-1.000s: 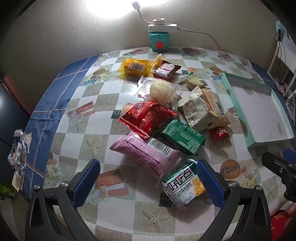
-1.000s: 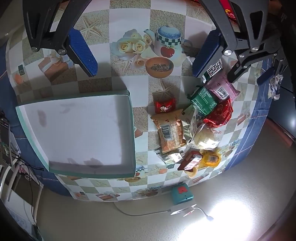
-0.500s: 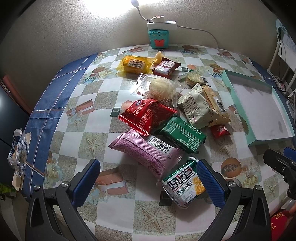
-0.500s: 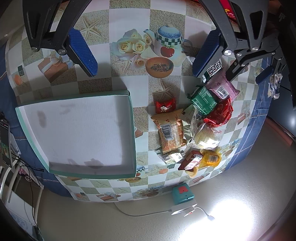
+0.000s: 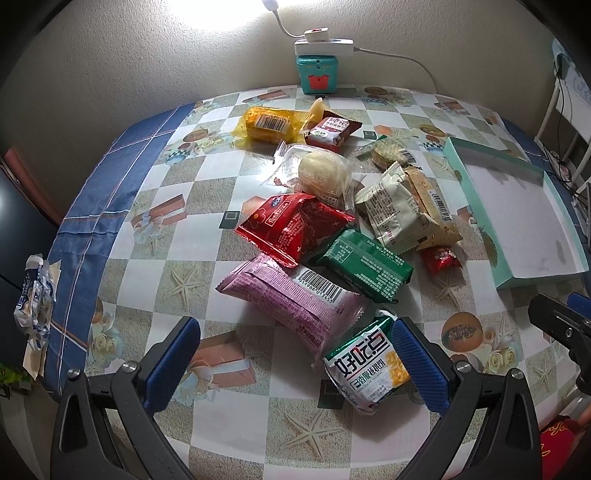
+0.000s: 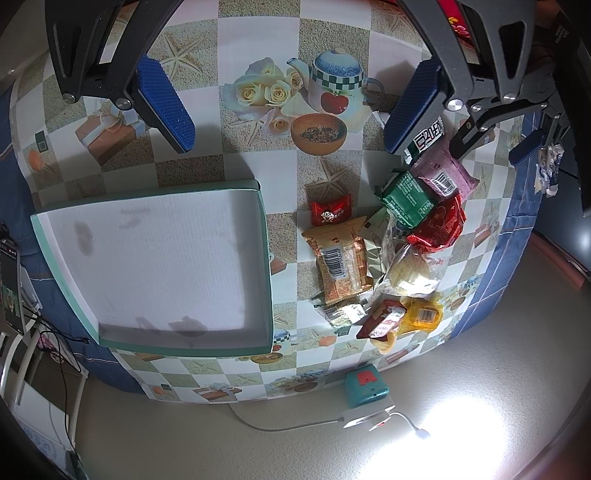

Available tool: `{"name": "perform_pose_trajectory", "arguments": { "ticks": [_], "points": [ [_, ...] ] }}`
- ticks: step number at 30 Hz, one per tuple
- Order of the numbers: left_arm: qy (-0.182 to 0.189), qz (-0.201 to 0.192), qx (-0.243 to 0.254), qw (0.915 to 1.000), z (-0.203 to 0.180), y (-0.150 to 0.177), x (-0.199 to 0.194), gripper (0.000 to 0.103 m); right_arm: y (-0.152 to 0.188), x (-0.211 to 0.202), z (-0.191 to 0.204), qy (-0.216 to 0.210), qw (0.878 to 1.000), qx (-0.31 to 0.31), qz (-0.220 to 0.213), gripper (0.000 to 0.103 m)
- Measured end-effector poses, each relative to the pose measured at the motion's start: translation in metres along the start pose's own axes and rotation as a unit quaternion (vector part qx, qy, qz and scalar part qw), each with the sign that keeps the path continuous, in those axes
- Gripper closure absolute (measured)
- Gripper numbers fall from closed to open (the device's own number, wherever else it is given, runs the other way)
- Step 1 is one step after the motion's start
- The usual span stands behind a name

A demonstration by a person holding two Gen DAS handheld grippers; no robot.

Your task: Organize snacks

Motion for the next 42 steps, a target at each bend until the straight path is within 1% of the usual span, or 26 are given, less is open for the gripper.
{"name": "perform_pose_trajectory", "arguments": {
  "ticks": [2, 8, 9, 13, 14, 15, 17, 19, 22, 26, 28, 30, 31, 36, 42],
  "points": [
    [-0.001, -0.01, 0.002, 0.9999, 0.0, 0.0, 0.0, 0.0, 0.0, 0.0, 0.0, 0.0, 1.0, 0.0, 0.0, 0.0],
    [0.0, -0.01, 0.001, 0.9999, 0.0, 0.0, 0.0, 0.0, -0.001, 0.001, 0.0, 0.001, 1.0, -0.001, 0.0, 0.0],
    [-0.004, -0.021, 0.004, 0.9998, 0.0, 0.0, 0.001, 0.0, 0.0, 0.001, 0.0, 0.001, 1.0, -0.001, 0.001, 0.0],
    [-0.004, -0.033, 0.005, 0.9994, 0.0, 0.001, 0.002, 0.0, 0.0, 0.001, 0.002, 0.003, 1.0, -0.001, 0.002, 0.0],
    [-0.005, -0.046, 0.007, 0.9989, 0.001, -0.001, 0.001, 0.0, 0.0, 0.001, 0.002, 0.003, 1.0, -0.001, 0.002, 0.0],
    [-0.013, -0.079, 0.016, 0.9967, 0.001, -0.004, 0.0, 0.0, 0.0, 0.001, 0.002, 0.004, 1.0, -0.001, 0.003, 0.0],
    [-0.012, -0.086, 0.013, 0.9961, 0.003, -0.005, -0.001, 0.0, 0.0, 0.002, 0.003, 0.005, 1.0, -0.001, 0.004, 0.0],
    [-0.003, -0.08, -0.003, 0.9968, 0.008, -0.005, -0.003, 0.0, 0.0, 0.002, 0.005, 0.004, 1.0, -0.004, 0.005, 0.0],
    [-0.011, -0.084, -0.041, 0.9955, 0.024, -0.004, -0.009, 0.0, 0.0, 0.003, 0.013, 0.001, 1.0, -0.014, 0.002, 0.0],
    [0.01, -0.079, -0.098, 0.992, 0.051, 0.0, -0.014, 0.0, 0.0, 0.005, 0.031, -0.02, 0.999, -0.034, 0.002, 0.0],
    [0.025, -0.075, -0.124, 0.9891, 0.062, 0.002, -0.013, 0.0, 0.002, 0.009, 0.048, -0.039, 0.998, -0.055, 0.008, 0.0],
    [0.048, -0.061, -0.151, 0.9855, 0.067, 0.004, -0.007, 0.0, 0.006, 0.011, 0.064, -0.058, 0.995, -0.079, 0.013, 0.0],
    [0.055, -0.057, -0.16, 0.984, 0.07, 0.004, -0.006, 0.0, 0.009, 0.013, 0.074, -0.069, 0.993, -0.092, 0.018, 0.0],
    [0.067, -0.049, -0.186, 0.9791, 0.08, 0.01, -0.003, 0.0, 0.019, 0.023, 0.106, -0.074, 0.987, -0.138, 0.031, 0.0],
    [0.068, -0.063, -0.233, 0.9682, 0.103, 0.017, -0.003, 0.0, 0.026, 0.042, 0.126, -0.071, 0.982, -0.165, 0.056, 0.0]
  ]
}}
Point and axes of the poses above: each gripper's, at about its wrist camera, not at the fingertips, and x roughly the way its jaws point, z to its left, y to its underside, the point moved 3 cm from there along x, roughly the way its jaws point, and after that the axes turned 15 degrees about y, right-handed, at the moved point
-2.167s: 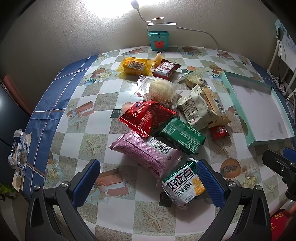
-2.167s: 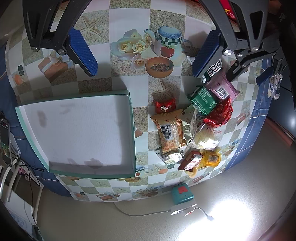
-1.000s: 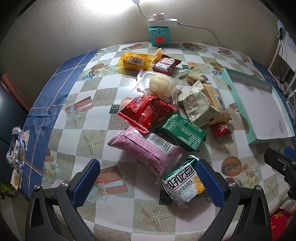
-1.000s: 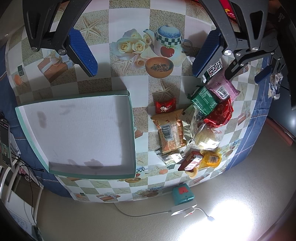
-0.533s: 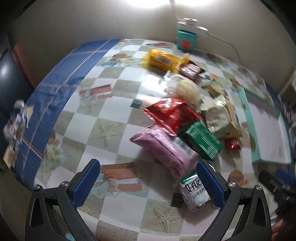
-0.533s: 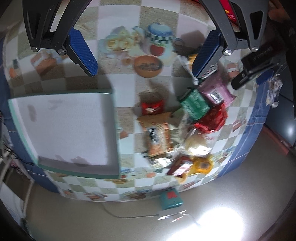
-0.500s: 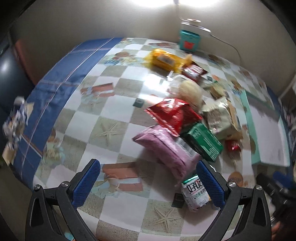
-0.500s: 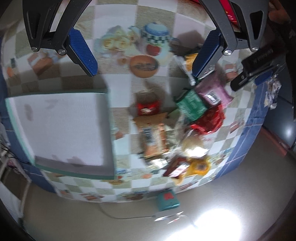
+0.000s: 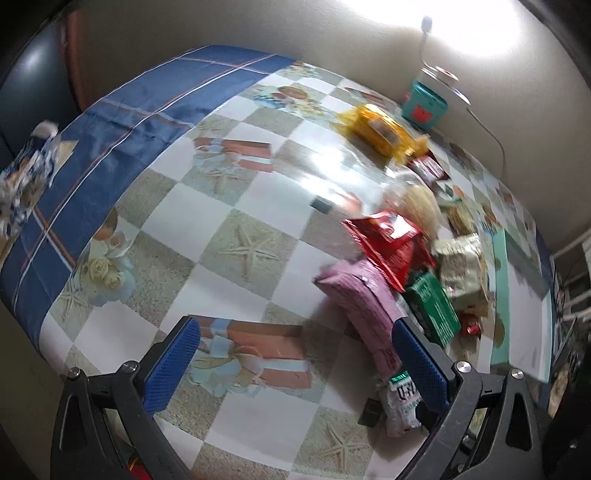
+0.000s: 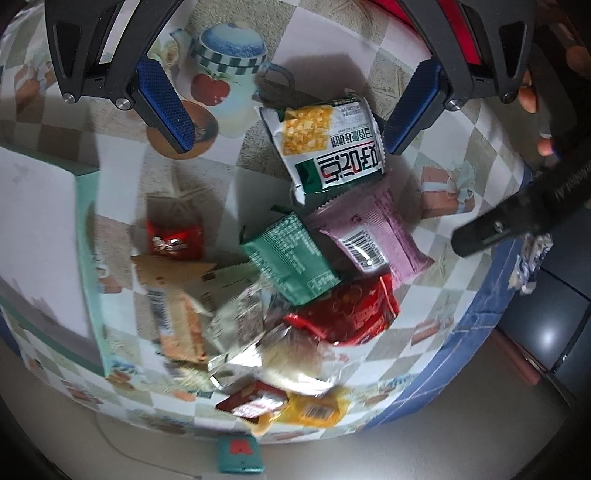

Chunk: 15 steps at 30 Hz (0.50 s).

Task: Organize snacks
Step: 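Reach the right gripper to the white-green biscuit pack and close on it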

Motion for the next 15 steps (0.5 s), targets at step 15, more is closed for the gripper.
{"name": "perform_pose_trajectory", "arguments": {
  "ticks": [15],
  "points": [
    [-0.03, 0.071, -0.007, 0.997, -0.005, -0.002, 0.021, 0.0, 0.004, 0.026, 0.042, 0.044, 0.996, -0.071, 0.012, 0.0]
  ]
}}
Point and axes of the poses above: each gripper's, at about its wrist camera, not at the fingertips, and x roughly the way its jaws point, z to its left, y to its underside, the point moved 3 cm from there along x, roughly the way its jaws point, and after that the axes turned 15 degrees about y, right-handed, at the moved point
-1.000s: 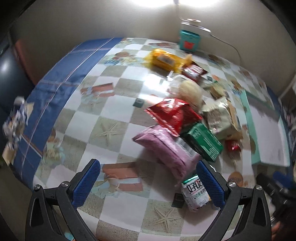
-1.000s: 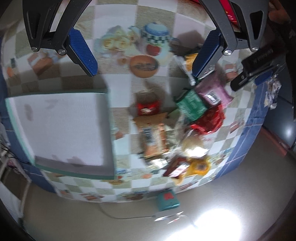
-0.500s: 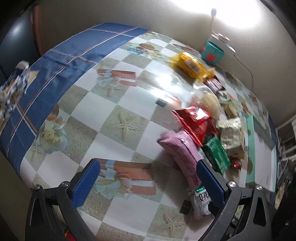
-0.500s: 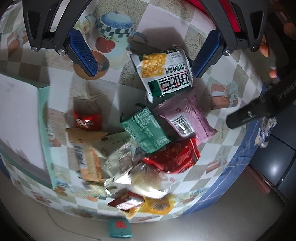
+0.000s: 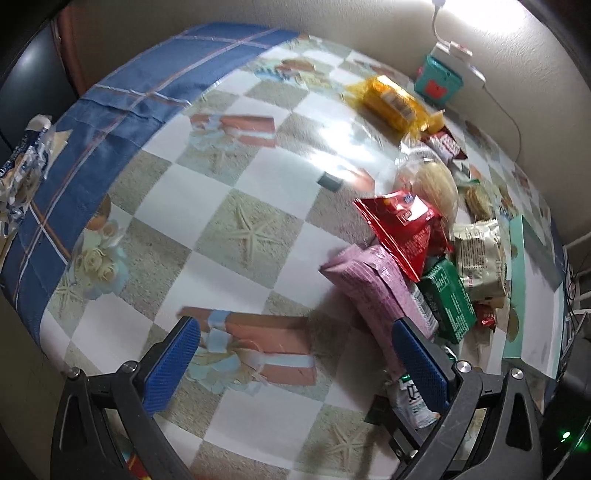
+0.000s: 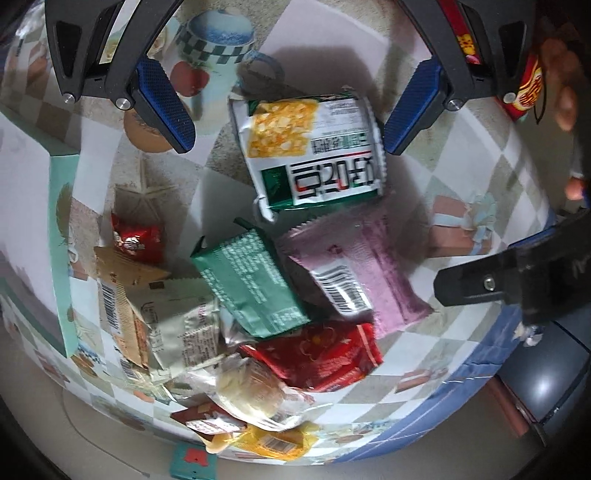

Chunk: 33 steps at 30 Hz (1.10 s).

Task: Organize snacks
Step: 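Reach the right gripper to the white-green biscuit pack and close on it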

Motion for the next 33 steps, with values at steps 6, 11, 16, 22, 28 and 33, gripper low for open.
{"name": "perform_pose_trajectory", "arguments": {
  "ticks": [6, 11, 16, 22, 28, 33],
  "points": [
    [0.002, 0.025, -0.022, 0.9994, -0.021, -0.009, 0.008, 0.0, -0.002, 0.001, -0.004, 0.0, 1.0, 0.011, -0.002, 0.009],
    [0.0, 0.049, -0.05, 0.9976, -0.039, -0.015, 0.024, 0.001, -0.002, -0.004, -0.018, -0.018, 0.999, 0.033, -0.007, 0.027],
    [-0.009, 0.056, -0.068, 0.9961, -0.048, -0.016, 0.037, 0.001, -0.003, 0.001, -0.033, -0.031, 0.998, 0.055, 0.001, 0.033],
    [-0.026, 0.064, -0.082, 0.9943, -0.06, -0.017, 0.061, 0.017, -0.002, 0.01, -0.075, -0.034, 0.993, 0.112, 0.018, 0.033],
    [-0.049, 0.058, -0.082, 0.9937, -0.06, -0.013, 0.075, 0.025, -0.001, 0.014, -0.098, -0.033, 0.99, 0.135, 0.023, 0.034],
    [-0.038, 0.052, -0.078, 0.9949, -0.064, -0.007, 0.08, 0.043, -0.001, 0.012, -0.11, -0.03, 0.991, 0.129, 0.022, 0.034]
  ]
}}
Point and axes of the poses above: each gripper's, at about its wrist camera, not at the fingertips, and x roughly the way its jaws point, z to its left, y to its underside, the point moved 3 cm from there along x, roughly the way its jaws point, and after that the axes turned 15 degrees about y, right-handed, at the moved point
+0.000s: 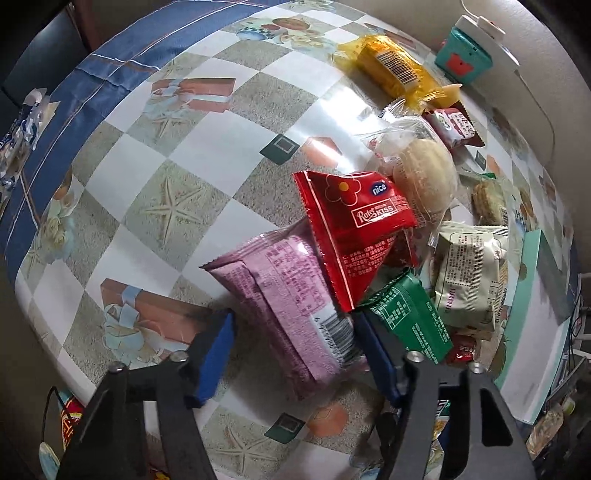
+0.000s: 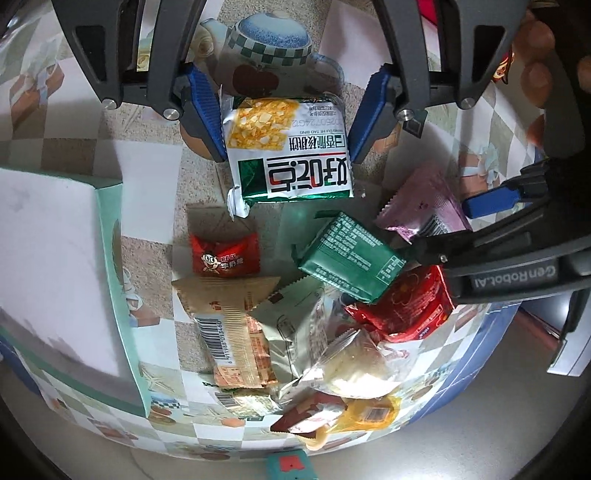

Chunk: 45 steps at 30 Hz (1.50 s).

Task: Organize snacks
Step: 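Reach the right gripper to the white-green biscuit pack and close on it, then grasp the pink snack bag with the left gripper while the right gripper holds the biscuit pack, then lift both held packs and carry them over the white tray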

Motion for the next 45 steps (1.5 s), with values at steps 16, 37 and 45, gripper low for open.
{"name": "perform_pose_trajectory", "arguments": {
  "ticks": [16, 37, 45],
  "points": [
    [0.021, 0.014, 0.01, 0.9996, -0.004, 0.016, 0.023, 0.054, 0.007, 0.003, 0.004, 0.013, 1.0, 0.004, 0.005, 0.035],
    [0.052, 0.001, -0.026, 0.9983, 0.032, 0.025, -0.036, 0.059, 0.003, -0.018, 0.001, 0.022, 1.0, 0.015, -0.014, 0.043],
    [0.047, -0.034, -0.044, 0.9973, 0.04, 0.023, -0.058, 0.059, -0.004, -0.037, -0.008, 0.02, 0.998, 0.04, -0.038, 0.043]
  ]
}}
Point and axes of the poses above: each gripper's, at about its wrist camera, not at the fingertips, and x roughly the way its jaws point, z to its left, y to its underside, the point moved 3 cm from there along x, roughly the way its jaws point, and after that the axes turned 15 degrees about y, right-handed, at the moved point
